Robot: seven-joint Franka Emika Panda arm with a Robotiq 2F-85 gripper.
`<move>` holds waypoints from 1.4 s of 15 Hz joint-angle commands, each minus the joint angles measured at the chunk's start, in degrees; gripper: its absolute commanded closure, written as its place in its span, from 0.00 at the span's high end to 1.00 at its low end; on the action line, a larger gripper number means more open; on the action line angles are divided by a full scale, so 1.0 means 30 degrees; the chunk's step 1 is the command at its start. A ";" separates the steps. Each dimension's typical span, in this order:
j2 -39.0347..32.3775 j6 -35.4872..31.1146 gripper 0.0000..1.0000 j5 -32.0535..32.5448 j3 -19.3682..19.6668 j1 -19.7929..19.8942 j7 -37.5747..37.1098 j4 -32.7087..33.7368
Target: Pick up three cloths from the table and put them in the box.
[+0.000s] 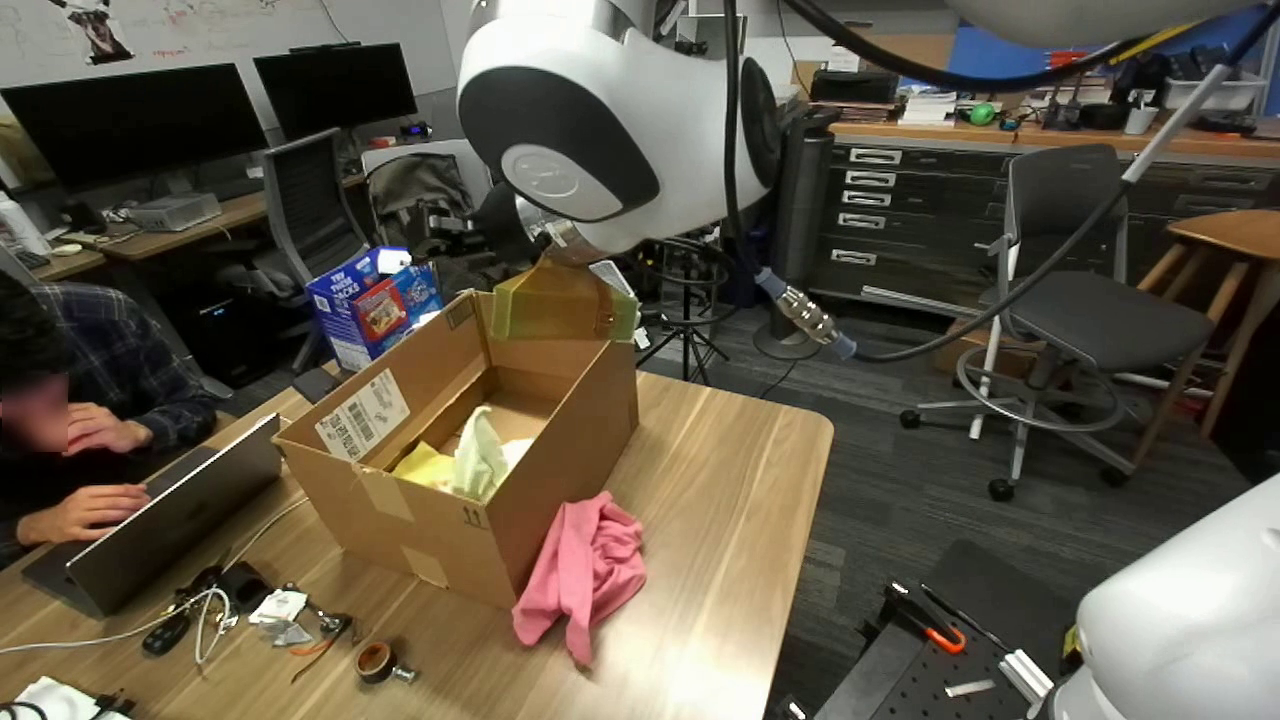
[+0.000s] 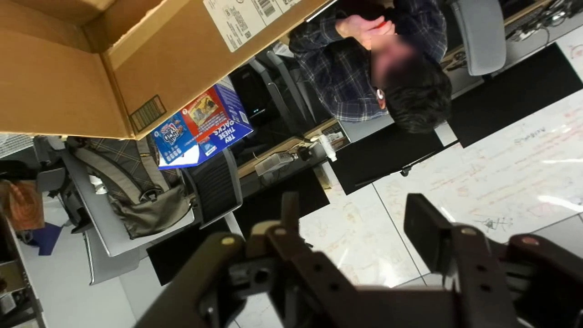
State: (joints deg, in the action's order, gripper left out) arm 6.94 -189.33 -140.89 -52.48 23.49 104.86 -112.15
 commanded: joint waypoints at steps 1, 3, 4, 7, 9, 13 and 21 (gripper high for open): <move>-0.1118 -0.1438 0.95 0.0893 -0.0307 0.0475 0.0345 0.1092; -0.2225 -0.2488 1.00 0.1432 0.0032 0.0145 0.0466 0.1567; -0.2668 -0.2876 1.00 0.4748 0.3013 -0.3213 -0.2700 0.1067; -0.4346 -0.4219 1.00 0.1647 0.1173 -0.0945 0.0939 0.2174; -0.5861 -0.5591 1.00 -0.0988 0.0087 0.0186 0.3795 0.2864; -1.0055 -0.9829 1.00 -0.1472 -0.5463 0.5059 0.6129 0.4945; -1.5682 -1.8079 1.00 -0.0910 -1.4902 1.5227 0.9034 0.6265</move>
State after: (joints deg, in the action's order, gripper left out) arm -33.29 -235.92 -143.62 -89.84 62.24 128.01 -96.20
